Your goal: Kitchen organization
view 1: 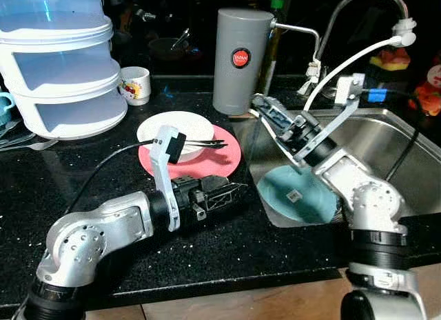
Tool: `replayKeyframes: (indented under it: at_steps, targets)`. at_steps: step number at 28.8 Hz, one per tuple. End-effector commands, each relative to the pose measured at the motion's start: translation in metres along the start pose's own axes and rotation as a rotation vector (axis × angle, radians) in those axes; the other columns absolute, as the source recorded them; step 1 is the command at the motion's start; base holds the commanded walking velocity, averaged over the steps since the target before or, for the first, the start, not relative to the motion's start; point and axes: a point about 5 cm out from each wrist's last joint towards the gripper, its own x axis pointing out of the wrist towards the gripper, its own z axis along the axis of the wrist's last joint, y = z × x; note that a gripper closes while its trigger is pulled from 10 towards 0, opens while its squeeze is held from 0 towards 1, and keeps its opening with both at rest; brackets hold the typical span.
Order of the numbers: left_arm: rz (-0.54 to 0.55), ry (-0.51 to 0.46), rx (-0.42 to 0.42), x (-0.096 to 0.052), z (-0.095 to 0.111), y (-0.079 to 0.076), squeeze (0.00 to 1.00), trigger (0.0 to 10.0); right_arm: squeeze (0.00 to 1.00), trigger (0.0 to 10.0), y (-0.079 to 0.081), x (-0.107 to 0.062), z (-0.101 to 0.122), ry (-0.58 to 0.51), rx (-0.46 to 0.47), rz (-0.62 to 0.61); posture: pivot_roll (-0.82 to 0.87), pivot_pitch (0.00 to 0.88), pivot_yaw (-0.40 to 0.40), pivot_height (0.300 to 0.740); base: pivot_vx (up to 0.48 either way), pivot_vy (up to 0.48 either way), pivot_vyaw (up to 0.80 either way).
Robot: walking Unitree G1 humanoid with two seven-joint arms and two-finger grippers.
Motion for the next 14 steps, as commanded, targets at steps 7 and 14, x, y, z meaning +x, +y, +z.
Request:
replayKeyframes:
  at_steps: [7,14]
  targets:
    - [0.044,0.091,0.201,0.006,-0.010,0.001,0.00,10.0,0.00,0.0,-0.026,0.004,0.006,0.041,-0.457,-0.280,-0.02,0.013,-0.027,0.740,0.000,0.000,0.00]
    - [0.214,0.203,0.461,0.014,-0.013,0.018,0.00,10.0,0.00,1.6,-0.034,-0.006,-0.052,0.378,-0.635,-0.295,-0.01,0.008,-0.029,0.740,0.000,0.000,0.00]
